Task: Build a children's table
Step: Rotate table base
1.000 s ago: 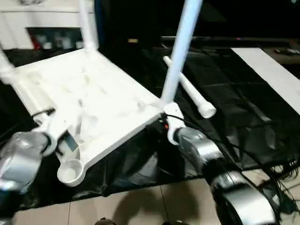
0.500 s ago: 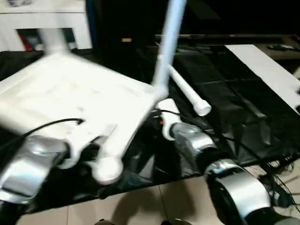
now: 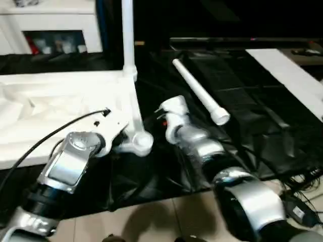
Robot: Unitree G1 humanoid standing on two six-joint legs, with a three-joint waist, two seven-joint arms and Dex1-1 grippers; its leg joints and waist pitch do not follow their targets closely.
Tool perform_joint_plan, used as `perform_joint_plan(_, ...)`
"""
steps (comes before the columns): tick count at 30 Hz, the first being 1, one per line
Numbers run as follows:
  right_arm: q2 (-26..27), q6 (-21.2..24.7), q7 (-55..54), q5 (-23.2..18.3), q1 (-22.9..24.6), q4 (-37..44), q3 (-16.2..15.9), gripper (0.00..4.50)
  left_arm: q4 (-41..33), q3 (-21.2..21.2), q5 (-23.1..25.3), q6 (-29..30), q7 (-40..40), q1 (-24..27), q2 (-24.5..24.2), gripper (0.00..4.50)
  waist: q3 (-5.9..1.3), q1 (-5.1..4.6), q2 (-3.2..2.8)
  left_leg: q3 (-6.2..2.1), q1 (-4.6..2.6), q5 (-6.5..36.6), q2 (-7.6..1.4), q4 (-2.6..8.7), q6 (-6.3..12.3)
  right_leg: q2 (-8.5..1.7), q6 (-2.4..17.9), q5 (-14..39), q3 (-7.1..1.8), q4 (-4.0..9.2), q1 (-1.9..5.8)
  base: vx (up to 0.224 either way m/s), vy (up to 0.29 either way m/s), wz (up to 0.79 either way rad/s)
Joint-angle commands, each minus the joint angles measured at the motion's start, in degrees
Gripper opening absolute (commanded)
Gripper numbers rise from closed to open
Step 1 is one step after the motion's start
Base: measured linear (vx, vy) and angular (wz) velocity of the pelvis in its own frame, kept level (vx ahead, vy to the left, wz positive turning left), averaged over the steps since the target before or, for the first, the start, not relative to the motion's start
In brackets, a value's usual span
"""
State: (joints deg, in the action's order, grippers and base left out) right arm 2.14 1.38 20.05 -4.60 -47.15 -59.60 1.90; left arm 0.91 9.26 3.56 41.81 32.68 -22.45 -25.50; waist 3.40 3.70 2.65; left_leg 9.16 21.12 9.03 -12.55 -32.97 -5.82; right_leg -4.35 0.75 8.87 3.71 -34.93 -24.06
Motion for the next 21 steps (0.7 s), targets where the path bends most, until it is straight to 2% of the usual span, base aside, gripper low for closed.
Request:
perform_joint_plan(1,-1.31,1.84,0.75,-1.14,3.54,7.94,0.71,4.31,-3.12,-5.08,-2.03,-1.58,-2.68,0.44,1.99,1.17,-4.30,0.00,-2.12,0.55,-0.64,16.37,0.11,3.65,-1.91,-2.07,10.78,9.92,-1.97,3.27,3.12,0.000,0.000,0.00)
perform_joint_plan(2,-2.23,4.01,0.73,-0.81,8.19,16.54,0.27,4.41,-4.50,-8.57,-3.60,-2.71,-5.32,2.22,4.92,1.22,-4.12,0.00,-2.14,0.66,-0.53,16.20,0.15,3.64,-1.69,-2.05,10.52,9.64,-2.05,3.55,3.28,0.000,0.000,0.00)
perform_joint_plan(3,-3.25,6.98,0.46,-0.40,13.97,26.72,-0.02,4.41,-6.39,-12.39,-5.51,-4.88,-8.46,4.73,8.35,1.22,-4.09,0.15,-1.74,0.53,-0.32,14.48,0.01,3.63,-1.40,-1.98,10.01,7.70,-2.08,3.53,3.64,0.000,0.000,0.00)
perform_joint_plan(4,-3.25,6.98,0.46,-0.40,13.97,26.72,-0.02,4.49,-6.39,-12.39,-5.51,-4.88,-8.46,4.73,8.35,1.38,-4.07,0.38,-1.70,0.52,-0.30,13.86,-0.03,3.68,-1.11,-1.99,9.66,7.01,-2.05,3.63,3.84,0.000,0.000,0.00)
perform_joint_plan(5,-3.74,7.90,0.32,-0.26,17.31,31.72,0.03,4.50,-7.52,-14.09,-5.86,-8.40,-11.47,6.59,10.24,1.49,-4.47,0.15,-1.51,0.61,-0.34,14.60,0.16,3.65,-0.56,-1.92,9.62,8.77,-1.94,3.67,3.67,0.000,0.000,0.00)
perform_joint_plan(7,-4.93,8.28,0.49,0.67,21.68,37.13,-0.60,4.50,-9.87,-15.79,-6.09,-10.68,-15.50,9.49,13.19,1.56,-4.08,-0.04,-1.43,0.60,-0.10,16.13,0.18,3.81,-0.42,-1.85,8.69,11.88,-1.90,4.29,3.60,0.000,0.000,0.00)
perform_joint_plan(8,-5.04,8.31,0.52,0.75,21.93,37.42,-0.65,4.50,-10.07,-15.87,-6.05,-10.57,-15.81,9.65,13.42,1.60,-3.69,-0.32,-1.35,-1.89,3.70,17.09,1.06,5.60,4.34,-3.09,6.39,16.46,1.65,3.94,6.41,0.000,0.000,0.00)
perform_joint_plan(9,-5.44,8.69,0.90,0.56,23.85,39.81,-0.96,4.50,-11.58,-16.17,-5.92,-10.97,-17.72,11.01,14.81,1.60,-3.95,-0.50,-1.99,-2.75,2.36,18.98,1.33,4.48,6.48,-3.81,7.41,19.69,2.41,5.23,5.15,-0.029,-0.020,0.43)
perform_joint_plan(10,-5.44,8.69,0.90,0.56,23.85,39.81,-0.96,4.50,-11.58,-16.17,-5.92,-10.97,-17.72,11.01,14.81,1.85,-3.95,-0.50,-1.99,-2.75,2.36,18.98,1.33,4.48,6.48,-3.81,7.41,19.69,2.41,5.23,5.15,-0.029,-0.020,0.43)
perform_joint_plan(11,-5.36,8.97,0.86,0.30,24.51,40.76,-1.03,4.50,-12.34,-16.14,-5.55,-12.29,-19.12,11.58,15.44,1.93,-3.78,-1.32,-2.93,-5.06,2.89,21.63,0.16,4.80,5.27,-3.04,9.74,17.95,4.22,4.77,5.65,-0.021,-0.047,0.54)
perform_joint_plan(12,-5.40,9.73,0.65,-0.16,25.16,42.06,-1.18,4.50,-12.97,-16.50,-5.72,-13.68,-20.17,11.91,16.30,1.96,-3.41,-2.37,-3.44,-8.01,3.26,27.31,-1.55,6.31,4.04,-1.67,10.51,15.69,4.90,2.81,5.69,-0.019,-0.099,0.45)
perform_joint_plan(13,-5.46,10.34,0.56,-0.52,25.49,43.09,-1.40,4.50,-13.44,-16.49,-5.72,-14.12,-20.64,11.91,16.70,1.98,-3.43,-2.47,-3.86,-9.98,2.68,29.78,-2.44,7.33,3.98,-0.79,11.36,14.26,4.99,1.38,5.55,-0.019,-0.099,0.45)
perform_joint_plan(14,-5.10,12.33,-0.04,-1.42,26.06,45.66,-1.11,4.50,-13.18,-17.07,-5.22,-14.03,-21.36,11.35,17.44,2.17,-3.42,-2.64,-4.25,-11.91,1.47,30.87,-3.28,7.92,4.49,-0.16,13.08,12.86,4.77,0.05,4.74,0.003,-0.128,0.51)
perform_joint_plan(15,-4.72,14.64,-0.66,-2.19,26.73,48.86,-0.82,4.50,-12.52,-17.65,-4.31,-13.32,-22.13,10.51,17.99,2.30,-2.50,-2.53,-3.76,-12.31,2.28,31.85,-0.72,7.47,6.62,-0.57,16.73,13.36,3.04,-0.47,4.45,0.002,-0.135,0.63)
perform_joint_plan(16,-4.53,15.20,-1.09,-2.23,26.75,49.48,-0.66,4.50,-11.91,-17.98,-3.76,-12.62,-22.78,9.96,17.83,2.38,-2.23,-1.69,-2.46,-6.38,0.43,31.16,1.06,2.29,1.63,-3.61,14.24,24.54,0.56,5.25,2.16,0.002,-0.135,0.63)
perform_joint_plan(17,-4.49,15.62,-1.24,-2.29,26.90,50.13,-0.56,4.50,-11.67,-18.02,-3.75,-12.79,-23.18,9.84,17.73,2.38,-0.35,-0.44,0.06,-2.35,-4.65,20.60,4.85,-7.08,0.40,-7.72,4.51,55.61,2.07,13.31,-2.48,-0.048,-0.123,0.56)
perform_joint_plan(18,-4.30,16.50,-1.70,-2.63,27.17,51.49,-0.15,4.50,-11.29,-18.35,-3.79,-13.66,-24.16,9.55,17.67,2.43,-0.35,-0.44,0.06,-2.35,-4.65,20.60,4.85,-7.08,0.40,-7.72,4.51,55.61,2.07,13.31,-2.48,-0.021,-0.073,0.11)
perform_joint_plan(19,-4.22,16.76,-1.88,-2.78,27.24,51.80,0.03,4.50,-11.27,-18.51,-3.98,-13.96,-24.27,9.53,17.74,2.52,-1.08,1.31,0.47,-2.14,-0.30,11.69,2.94,-5.67,2.25,-10.58,-2.86,62.78,-2.30,11.93,3.12,-0.021,-0.073,0.11)
perform_joint_plan(20,-4.09,17.14,-2.15,-3.01,27.35,52.27,0.30,4.50,-11.25,-18.74,-4.27,-14.42,-24.43,9.51,17.86,2.62,-2.45,3.83,0.48,-3.01,1.78,10.94,1.44,-3.99,5.55,-13.56,-4.98,55.37,-6.43,8.78,6.79,0.000,0.000,0.00)
perform_joint_plan(21,-4.13,17.71,-2.28,-3.17,27.66,53.08,0.36,4.50,-11.48,-18.46,-4.50,-14.42,-24.39,9.77,17.61,2.73,-3.68,4.69,0.85,-4.06,1.76,9.83,1.37,-5.47,8.48,-15.38,0.38,42.72,-9.62,7.80,7.12,0.000,0.000,0.00)
